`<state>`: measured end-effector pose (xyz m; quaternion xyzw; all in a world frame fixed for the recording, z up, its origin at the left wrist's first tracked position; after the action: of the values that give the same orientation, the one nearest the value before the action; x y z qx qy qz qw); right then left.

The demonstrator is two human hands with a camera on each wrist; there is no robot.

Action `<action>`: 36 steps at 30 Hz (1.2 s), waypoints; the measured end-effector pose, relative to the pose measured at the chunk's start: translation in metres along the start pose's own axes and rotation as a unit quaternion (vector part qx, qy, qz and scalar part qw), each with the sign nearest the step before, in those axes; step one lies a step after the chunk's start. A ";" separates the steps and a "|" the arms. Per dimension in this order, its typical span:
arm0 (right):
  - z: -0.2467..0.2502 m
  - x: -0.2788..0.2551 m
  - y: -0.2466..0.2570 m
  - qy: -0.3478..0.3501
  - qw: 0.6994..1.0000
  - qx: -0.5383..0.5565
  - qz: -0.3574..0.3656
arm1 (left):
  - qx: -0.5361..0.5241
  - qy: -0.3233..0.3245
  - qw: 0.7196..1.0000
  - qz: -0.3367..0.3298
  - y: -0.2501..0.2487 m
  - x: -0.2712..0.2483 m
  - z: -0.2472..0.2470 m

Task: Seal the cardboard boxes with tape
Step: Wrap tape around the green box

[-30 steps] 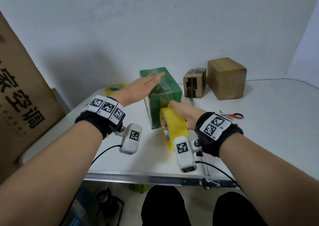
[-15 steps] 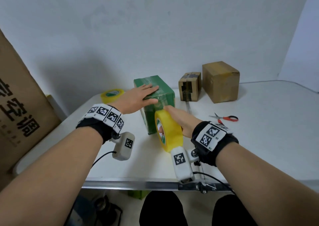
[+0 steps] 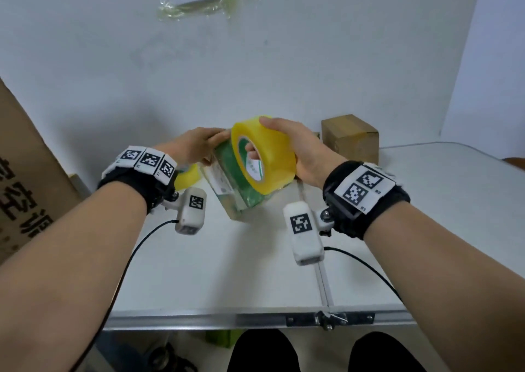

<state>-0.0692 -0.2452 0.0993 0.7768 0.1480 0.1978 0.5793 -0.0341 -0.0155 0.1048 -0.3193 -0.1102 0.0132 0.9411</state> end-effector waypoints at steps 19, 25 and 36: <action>-0.034 0.049 0.041 -0.098 0.980 -0.173 -0.002 | 0.118 -0.038 0.992 -0.024 -0.015 -0.056 -0.010; -0.031 0.054 0.036 -0.116 0.958 -0.263 -0.015 | 0.264 0.157 0.950 -0.058 -0.057 -0.086 -0.026; -0.044 0.027 0.035 -0.070 0.995 -0.070 -0.034 | 0.323 0.089 0.939 -0.081 -0.047 -0.081 -0.040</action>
<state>-0.0667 -0.2053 0.1474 0.7410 0.1197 0.1332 0.6472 -0.1062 -0.0848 0.0864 0.0119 -0.0409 -0.0563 0.9975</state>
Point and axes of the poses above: each hand's wrist, its own x-axis towards the middle knuckle, its own z-axis out of the back of the hand, y = z × x, the point moved 2 cm from there along x, towards the middle knuckle, and after that the axes turned 4 degrees about -y, right-handed, at the moved point
